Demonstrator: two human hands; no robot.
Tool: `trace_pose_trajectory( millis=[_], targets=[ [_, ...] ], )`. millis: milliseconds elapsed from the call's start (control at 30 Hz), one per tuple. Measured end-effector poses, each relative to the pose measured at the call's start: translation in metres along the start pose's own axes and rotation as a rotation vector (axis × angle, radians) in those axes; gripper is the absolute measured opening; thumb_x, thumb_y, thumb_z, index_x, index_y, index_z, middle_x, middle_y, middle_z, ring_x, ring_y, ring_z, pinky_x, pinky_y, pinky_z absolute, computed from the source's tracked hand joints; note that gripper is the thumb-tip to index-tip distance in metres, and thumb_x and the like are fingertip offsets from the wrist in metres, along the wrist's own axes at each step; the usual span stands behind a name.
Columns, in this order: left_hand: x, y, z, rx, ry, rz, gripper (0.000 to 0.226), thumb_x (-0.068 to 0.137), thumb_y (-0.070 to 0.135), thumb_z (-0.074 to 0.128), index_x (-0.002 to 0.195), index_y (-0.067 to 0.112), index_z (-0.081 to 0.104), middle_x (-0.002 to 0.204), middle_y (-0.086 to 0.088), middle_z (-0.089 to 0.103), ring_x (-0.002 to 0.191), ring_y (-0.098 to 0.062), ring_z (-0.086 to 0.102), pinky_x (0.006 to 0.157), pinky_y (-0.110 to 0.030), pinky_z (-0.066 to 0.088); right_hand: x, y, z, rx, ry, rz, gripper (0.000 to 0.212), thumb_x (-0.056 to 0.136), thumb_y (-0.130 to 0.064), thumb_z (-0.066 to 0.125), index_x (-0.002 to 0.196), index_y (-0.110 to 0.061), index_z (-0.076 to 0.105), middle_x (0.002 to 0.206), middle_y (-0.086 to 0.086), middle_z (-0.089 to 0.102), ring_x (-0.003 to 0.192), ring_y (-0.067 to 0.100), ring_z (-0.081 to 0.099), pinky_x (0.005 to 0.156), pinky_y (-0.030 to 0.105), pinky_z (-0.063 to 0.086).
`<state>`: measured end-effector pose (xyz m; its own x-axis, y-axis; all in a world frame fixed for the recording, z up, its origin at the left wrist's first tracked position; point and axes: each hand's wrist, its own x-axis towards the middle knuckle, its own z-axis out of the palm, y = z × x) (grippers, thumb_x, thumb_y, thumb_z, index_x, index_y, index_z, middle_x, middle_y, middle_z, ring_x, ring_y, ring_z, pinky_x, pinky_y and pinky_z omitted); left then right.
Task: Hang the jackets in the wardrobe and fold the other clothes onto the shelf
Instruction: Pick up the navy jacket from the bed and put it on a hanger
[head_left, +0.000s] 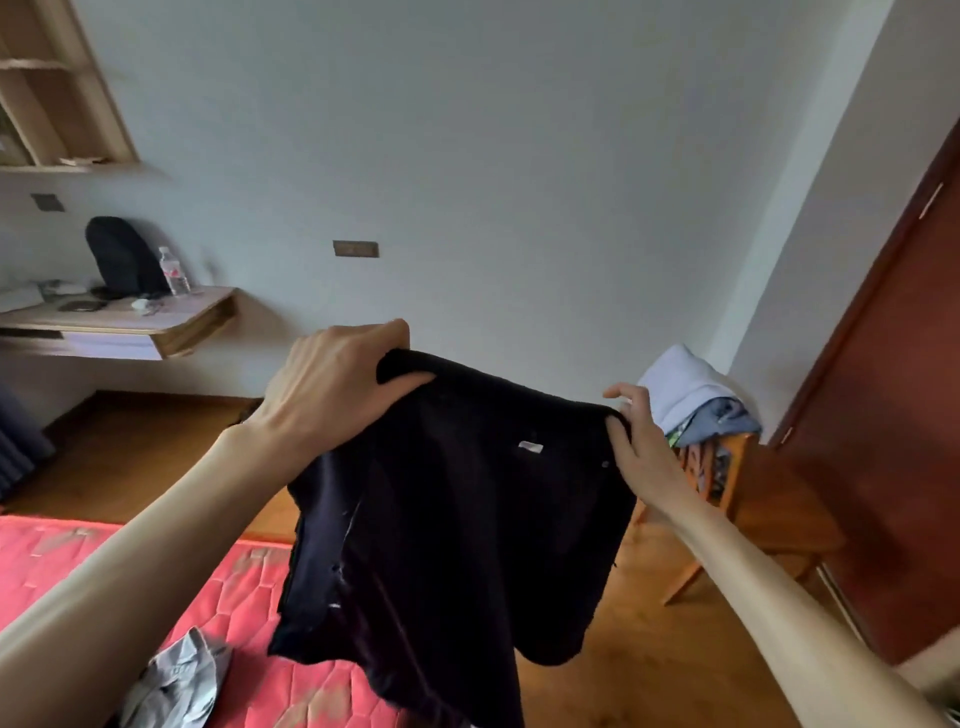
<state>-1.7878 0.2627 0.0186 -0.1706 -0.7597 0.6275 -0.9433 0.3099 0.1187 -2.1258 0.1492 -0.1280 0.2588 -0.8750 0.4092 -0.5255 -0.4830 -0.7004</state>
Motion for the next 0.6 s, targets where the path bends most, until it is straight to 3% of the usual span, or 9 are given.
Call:
trace_pose_trajectory(
  millis=[100,200,267,367,433,500,600],
  targets=[
    [0.027,0.009,0.015,-0.018,-0.030,-0.016,0.033,0.090,0.047,0.076,0.084,0.022,0.055,0.063,0.012,0.056,0.060,-0.023,0.056,0.059,-0.036,0.046,-0.007,0.017,-0.028,-0.254,0.058,-0.200,0.025,0.107,-0.025,0.036,0.127,-0.024,0.051,0.110,-0.002,0.056,0.091,0.016,0.061,0.075,0.040,0.054],
    [0.054,0.014,0.036,-0.040,-0.059,-0.042,0.032,0.090,0.049,0.075,0.087,0.022,0.058,0.071,0.006,0.064,0.070,-0.027,0.061,0.066,-0.037,0.044,-0.016,0.028,-0.060,-0.452,0.059,-0.335,0.034,0.101,-0.049,0.051,0.124,-0.025,0.060,0.107,-0.004,0.055,0.073,0.017,0.063,0.053,0.030,0.053],
    [0.069,0.015,0.053,-0.065,-0.084,-0.034,0.032,0.089,0.050,0.075,0.087,0.022,0.059,0.073,0.006,0.065,0.073,-0.027,0.062,0.068,-0.038,0.043,-0.019,0.039,-0.075,-0.597,0.047,-0.392,0.045,0.097,-0.058,0.060,0.125,-0.024,0.066,0.108,-0.002,0.059,0.064,0.018,0.063,0.045,0.030,0.053],
    [0.089,0.018,0.084,-0.105,-0.121,0.017,0.033,0.087,0.053,0.075,0.084,0.025,0.059,0.072,0.011,0.064,0.073,-0.026,0.064,0.069,-0.042,0.050,-0.021,0.059,-0.091,-0.770,0.116,-0.456,0.025,0.103,-0.036,0.059,0.115,-0.018,0.072,0.102,0.001,0.066,0.060,0.020,0.065,0.039,0.034,0.053],
    [0.099,0.019,0.108,-0.135,-0.125,0.079,0.035,0.088,0.059,0.072,0.084,0.026,0.059,0.073,0.013,0.063,0.071,-0.025,0.064,0.068,-0.042,0.052,-0.022,0.065,-0.100,-0.756,0.186,-0.363,0.016,0.102,-0.024,0.064,0.111,-0.015,0.074,0.108,0.002,0.067,0.078,0.021,0.069,0.053,0.036,0.059],
    [0.111,0.019,0.131,-0.153,-0.131,0.210,0.043,0.091,0.069,0.061,0.086,0.026,0.059,0.076,0.013,0.062,0.068,-0.022,0.064,0.064,-0.040,0.052,-0.023,0.067,-0.115,-0.688,0.247,-0.224,0.018,0.094,-0.019,0.075,0.110,-0.012,0.079,0.119,0.005,0.067,0.099,0.022,0.065,0.082,0.037,0.055],
    [0.130,0.016,0.165,-0.165,-0.140,0.455,0.058,0.088,0.079,0.046,0.101,0.025,0.064,0.086,0.013,0.069,0.064,-0.021,0.067,0.056,-0.034,0.052,-0.026,0.063,-0.139,-0.613,0.309,-0.010,0.019,0.095,-0.017,0.075,0.113,-0.016,0.079,0.113,-0.001,0.075,0.100,0.021,0.068,0.087,0.038,0.052]
  ],
)
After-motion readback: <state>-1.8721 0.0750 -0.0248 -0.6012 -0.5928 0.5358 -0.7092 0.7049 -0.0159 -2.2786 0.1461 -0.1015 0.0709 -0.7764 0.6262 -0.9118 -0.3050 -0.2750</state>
